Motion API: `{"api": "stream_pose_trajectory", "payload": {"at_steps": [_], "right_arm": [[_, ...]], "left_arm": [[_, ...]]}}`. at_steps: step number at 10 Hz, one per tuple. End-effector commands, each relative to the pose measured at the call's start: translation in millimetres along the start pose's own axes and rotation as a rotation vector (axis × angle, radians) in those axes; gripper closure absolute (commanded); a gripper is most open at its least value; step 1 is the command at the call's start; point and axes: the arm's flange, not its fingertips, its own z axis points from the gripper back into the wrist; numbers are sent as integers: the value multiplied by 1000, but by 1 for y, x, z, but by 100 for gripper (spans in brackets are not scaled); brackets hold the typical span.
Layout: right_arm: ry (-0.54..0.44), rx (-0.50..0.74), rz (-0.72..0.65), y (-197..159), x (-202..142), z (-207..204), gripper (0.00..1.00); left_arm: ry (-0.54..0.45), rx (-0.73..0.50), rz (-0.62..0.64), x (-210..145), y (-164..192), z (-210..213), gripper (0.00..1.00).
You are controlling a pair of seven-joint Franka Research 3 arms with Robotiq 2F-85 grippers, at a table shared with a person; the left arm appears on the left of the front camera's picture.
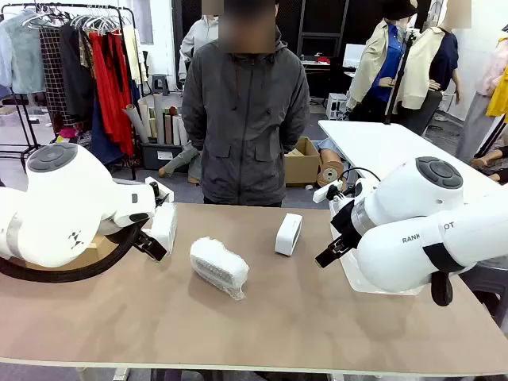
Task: Separate and place wrapped and unwrapped clocks.
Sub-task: Pick up the Digital clock indicated by the person.
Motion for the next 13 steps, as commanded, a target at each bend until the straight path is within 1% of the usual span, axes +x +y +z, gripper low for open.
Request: {"api": "stream_pose_trajectory", "payload": {"at_steps": [1,13], "right_arm": [[0,0,0,0,0,0,0],[0,0,0,0,0,0,0]], "left_arm": [[0,0,0,0,0,0,0],[0,0,0,0,0,0,0]]}}
